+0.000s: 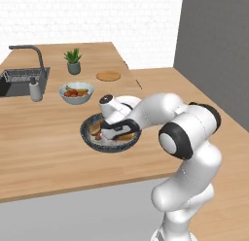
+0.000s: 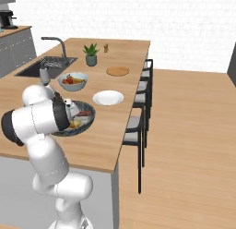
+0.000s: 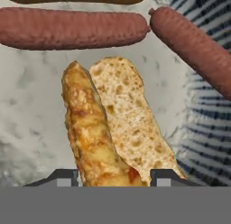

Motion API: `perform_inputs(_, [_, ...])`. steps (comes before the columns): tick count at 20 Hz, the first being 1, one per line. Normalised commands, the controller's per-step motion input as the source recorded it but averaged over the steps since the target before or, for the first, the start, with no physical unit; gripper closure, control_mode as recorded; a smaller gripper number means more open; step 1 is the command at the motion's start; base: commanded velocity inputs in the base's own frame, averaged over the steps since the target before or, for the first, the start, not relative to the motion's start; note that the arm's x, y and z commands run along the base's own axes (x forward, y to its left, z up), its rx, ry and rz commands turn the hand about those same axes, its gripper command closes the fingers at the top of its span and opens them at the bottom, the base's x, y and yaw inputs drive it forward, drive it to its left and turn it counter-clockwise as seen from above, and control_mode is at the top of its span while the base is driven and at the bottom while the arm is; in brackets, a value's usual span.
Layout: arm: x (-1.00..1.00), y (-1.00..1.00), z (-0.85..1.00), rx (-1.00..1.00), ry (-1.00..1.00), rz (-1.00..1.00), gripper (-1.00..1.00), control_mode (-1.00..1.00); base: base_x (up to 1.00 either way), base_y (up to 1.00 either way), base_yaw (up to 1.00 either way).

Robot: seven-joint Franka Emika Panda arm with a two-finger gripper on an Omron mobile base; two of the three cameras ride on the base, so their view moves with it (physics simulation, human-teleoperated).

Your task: Place one bun and one sausage from the bowl on each plate.

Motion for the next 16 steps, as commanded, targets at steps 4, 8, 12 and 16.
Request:
perform_inputs(4, [-0.39,0.00,0.84,0.00,0.00,-0.01,1.00,-1.00,0.00,0.00,0.00])
perform_inputs(8, [-0.41,-0.21,0.83,0.00,0.02,-0.06,1.00,-1.00,0.00,0.00,0.00])
perform_inputs(12, [-0.71,-0.68,0.56,0.06,0.04,-0.21,1.00,-1.00,0.00,0.00,0.00])
perform_inputs(16, [-0.58,-0.86,0.49,0.15,0.08,-0.20,1.00,-1.00,0.00,0.00,0.00])
